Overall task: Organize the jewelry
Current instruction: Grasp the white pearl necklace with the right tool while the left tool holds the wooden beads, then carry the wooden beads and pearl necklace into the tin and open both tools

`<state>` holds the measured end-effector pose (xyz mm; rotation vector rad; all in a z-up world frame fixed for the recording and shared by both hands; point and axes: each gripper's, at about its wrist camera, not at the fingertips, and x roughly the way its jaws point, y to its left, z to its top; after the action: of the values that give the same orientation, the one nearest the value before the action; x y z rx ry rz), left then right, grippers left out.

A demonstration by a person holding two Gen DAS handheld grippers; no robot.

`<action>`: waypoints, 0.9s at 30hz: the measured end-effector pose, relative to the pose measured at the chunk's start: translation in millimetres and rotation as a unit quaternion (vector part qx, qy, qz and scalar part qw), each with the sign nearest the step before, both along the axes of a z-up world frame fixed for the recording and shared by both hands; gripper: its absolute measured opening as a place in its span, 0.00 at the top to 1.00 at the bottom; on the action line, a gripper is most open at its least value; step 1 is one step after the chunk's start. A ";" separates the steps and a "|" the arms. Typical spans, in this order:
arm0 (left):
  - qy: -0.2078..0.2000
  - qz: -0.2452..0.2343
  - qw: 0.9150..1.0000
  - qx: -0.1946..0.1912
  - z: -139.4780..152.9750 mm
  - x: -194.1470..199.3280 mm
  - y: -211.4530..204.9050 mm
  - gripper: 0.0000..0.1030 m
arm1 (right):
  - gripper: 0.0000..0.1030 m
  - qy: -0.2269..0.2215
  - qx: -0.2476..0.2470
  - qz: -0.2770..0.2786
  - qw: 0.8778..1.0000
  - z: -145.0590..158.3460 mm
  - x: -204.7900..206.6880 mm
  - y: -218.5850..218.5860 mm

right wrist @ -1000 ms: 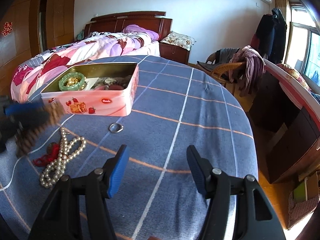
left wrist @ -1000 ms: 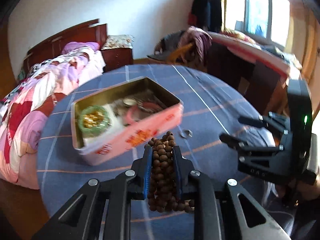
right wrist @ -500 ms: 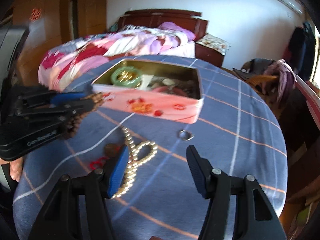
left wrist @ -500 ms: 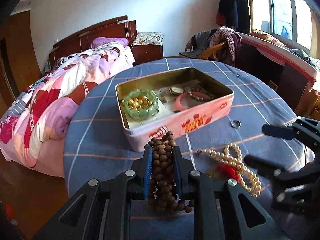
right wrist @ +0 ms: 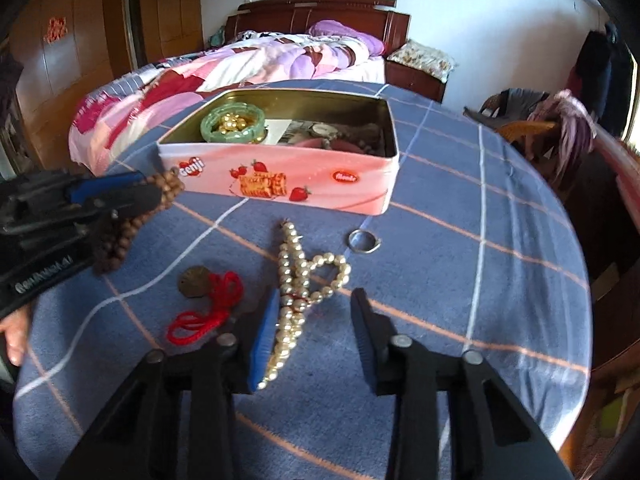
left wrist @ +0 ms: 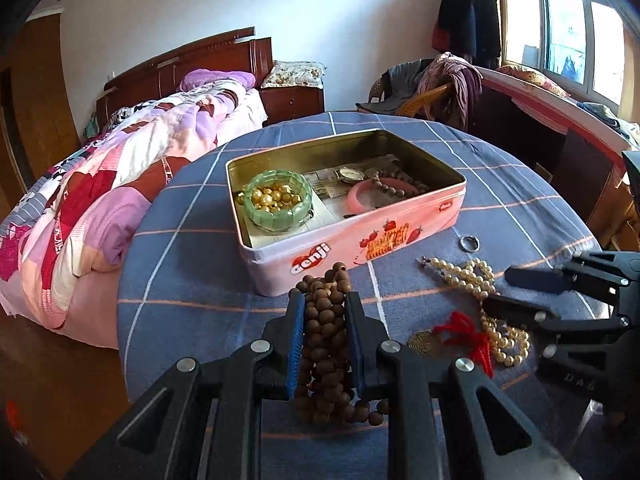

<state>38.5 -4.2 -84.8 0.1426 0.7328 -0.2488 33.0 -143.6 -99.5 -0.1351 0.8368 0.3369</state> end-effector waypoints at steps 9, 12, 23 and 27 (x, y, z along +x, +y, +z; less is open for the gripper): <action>-0.009 0.001 1.000 -0.005 4.2 -1.2 2.9 0.80 | 0.94 -0.009 0.011 0.011 1.000 4.9 -6.1 2.9; -0.011 0.001 1.000 -0.006 6.4 -1.9 4.0 0.80 | 0.97 -0.025 0.003 0.009 1.000 11.3 -8.9 3.2; -0.002 -0.006 1.000 -0.004 -1.1 0.2 0.6 0.80 | 0.59 0.010 -0.012 0.017 1.000 -3.0 2.8 9.8; -0.004 -0.010 1.000 -0.004 0.0 -1.5 -1.0 0.80 | 0.85 0.009 -0.005 0.012 1.000 -4.0 6.0 7.1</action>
<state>37.0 -5.2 -84.8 0.1423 0.7219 -0.2695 39.0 -136.5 -103.4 -0.1513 0.8556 0.3570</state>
